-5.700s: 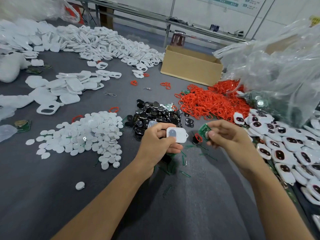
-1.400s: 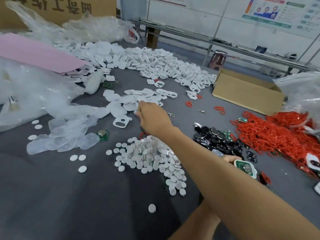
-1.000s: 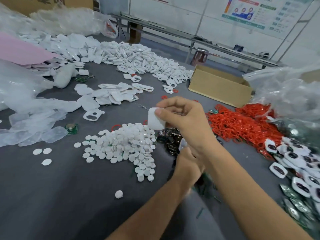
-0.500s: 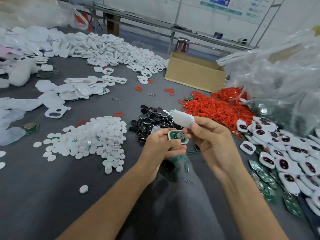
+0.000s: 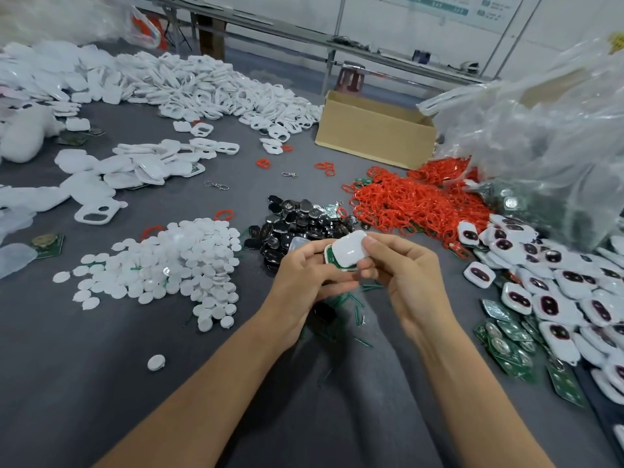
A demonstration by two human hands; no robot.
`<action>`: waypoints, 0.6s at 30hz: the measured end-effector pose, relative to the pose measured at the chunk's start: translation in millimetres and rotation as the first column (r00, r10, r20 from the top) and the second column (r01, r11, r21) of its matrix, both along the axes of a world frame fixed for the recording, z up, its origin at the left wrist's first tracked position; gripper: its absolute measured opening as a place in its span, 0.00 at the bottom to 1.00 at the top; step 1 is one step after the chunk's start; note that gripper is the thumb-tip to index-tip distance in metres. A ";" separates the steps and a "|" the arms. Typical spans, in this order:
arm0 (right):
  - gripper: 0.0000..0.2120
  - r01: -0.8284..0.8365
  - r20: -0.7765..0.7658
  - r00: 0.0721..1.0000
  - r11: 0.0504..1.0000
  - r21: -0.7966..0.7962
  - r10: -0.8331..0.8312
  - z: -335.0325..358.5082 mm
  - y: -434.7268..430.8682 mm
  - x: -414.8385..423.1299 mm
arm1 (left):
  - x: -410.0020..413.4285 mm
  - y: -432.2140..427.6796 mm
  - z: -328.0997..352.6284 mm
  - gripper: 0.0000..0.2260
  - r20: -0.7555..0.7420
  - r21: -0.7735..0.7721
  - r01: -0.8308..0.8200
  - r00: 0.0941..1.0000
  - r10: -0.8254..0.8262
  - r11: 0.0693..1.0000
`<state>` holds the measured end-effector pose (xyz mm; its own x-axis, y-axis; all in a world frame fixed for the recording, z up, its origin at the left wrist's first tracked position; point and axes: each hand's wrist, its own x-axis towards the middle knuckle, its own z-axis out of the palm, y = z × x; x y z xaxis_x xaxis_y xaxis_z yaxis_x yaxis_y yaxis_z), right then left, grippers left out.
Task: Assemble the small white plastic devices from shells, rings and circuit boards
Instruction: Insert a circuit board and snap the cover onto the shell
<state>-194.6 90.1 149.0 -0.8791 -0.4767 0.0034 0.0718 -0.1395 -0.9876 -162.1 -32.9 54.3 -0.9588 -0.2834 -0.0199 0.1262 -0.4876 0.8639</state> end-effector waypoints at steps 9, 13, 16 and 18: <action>0.04 0.059 0.002 0.998 0.998 -0.005 -0.059 -3.5 -5.9 5.9 | 33.0 8.9 48.1 0.15 0.044 0.033 -0.116 0.992 0.115 0.993; 0.03 0.126 0.013 0.992 0.989 -0.081 -0.125 -1.4 -2.6 1.7 | 38.2 7.8 55.3 0.12 0.091 0.066 -0.150 0.985 0.144 0.987; 0.03 0.192 0.067 0.981 0.965 -0.181 -0.182 0.9 3.6 -4.0 | 39.1 7.9 58.6 0.12 0.107 0.068 -0.176 0.980 0.168 0.982; 0.04 0.214 0.083 0.976 0.956 -0.201 -0.201 0.5 6.4 -5.8 | 39.4 9.2 59.4 0.12 0.108 0.056 -0.185 0.978 0.178 0.981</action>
